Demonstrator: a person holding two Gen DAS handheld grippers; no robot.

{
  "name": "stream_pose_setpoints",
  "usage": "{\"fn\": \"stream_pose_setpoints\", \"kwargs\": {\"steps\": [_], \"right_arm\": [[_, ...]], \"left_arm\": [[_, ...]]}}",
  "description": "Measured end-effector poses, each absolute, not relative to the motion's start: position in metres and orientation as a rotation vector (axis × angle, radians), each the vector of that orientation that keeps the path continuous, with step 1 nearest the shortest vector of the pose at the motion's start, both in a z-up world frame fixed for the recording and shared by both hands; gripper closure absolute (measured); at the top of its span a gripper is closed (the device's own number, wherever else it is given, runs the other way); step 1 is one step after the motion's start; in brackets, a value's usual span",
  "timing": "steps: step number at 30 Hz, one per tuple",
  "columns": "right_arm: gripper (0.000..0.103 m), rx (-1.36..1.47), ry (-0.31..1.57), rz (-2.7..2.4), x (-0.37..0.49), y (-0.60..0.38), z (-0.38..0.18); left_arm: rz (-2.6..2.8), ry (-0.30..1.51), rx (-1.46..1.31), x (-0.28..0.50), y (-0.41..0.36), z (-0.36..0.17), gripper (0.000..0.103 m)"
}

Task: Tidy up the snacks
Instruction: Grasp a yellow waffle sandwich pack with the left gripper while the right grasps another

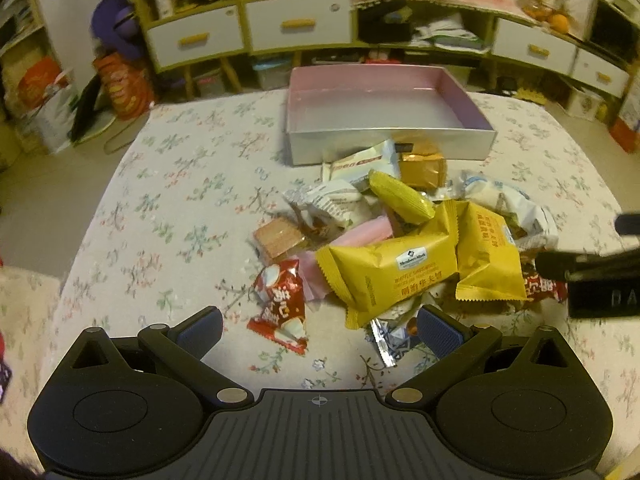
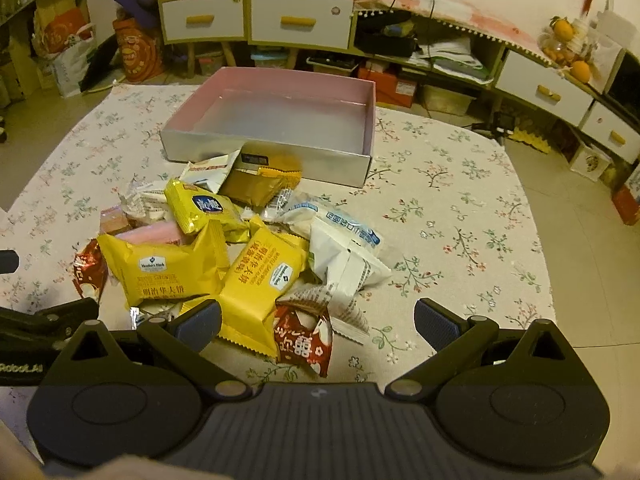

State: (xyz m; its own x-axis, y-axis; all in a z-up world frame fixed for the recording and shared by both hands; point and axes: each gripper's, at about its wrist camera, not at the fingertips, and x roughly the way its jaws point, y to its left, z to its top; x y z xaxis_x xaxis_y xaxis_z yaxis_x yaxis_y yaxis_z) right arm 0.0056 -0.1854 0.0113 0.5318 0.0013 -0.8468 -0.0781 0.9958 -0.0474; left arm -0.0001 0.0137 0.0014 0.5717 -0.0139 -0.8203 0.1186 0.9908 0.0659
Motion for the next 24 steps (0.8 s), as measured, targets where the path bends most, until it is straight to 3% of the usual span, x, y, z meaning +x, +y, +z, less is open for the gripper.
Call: {"fn": "stream_pose_setpoints", "kwargs": {"steps": [7,10,18,24], "right_arm": [[0.001,-0.021,1.047,0.14,0.023,-0.19,0.007],[0.009,0.076,1.097,0.177,0.033,-0.195,0.0],[0.033,0.248,1.16,0.204,0.044,-0.198,-0.012],[0.04,0.295,1.175,0.206,0.049,-0.193,-0.014]], "left_arm": [[-0.157,0.983,0.111,0.014,0.028,-0.002,0.002],[-0.232,0.958,0.105,0.019,0.03,-0.003,0.004],[-0.443,0.827,0.236,0.026,0.002,-0.008,0.03],[-0.569,0.802,0.294,0.029,-0.013,-0.015,0.051]]}}
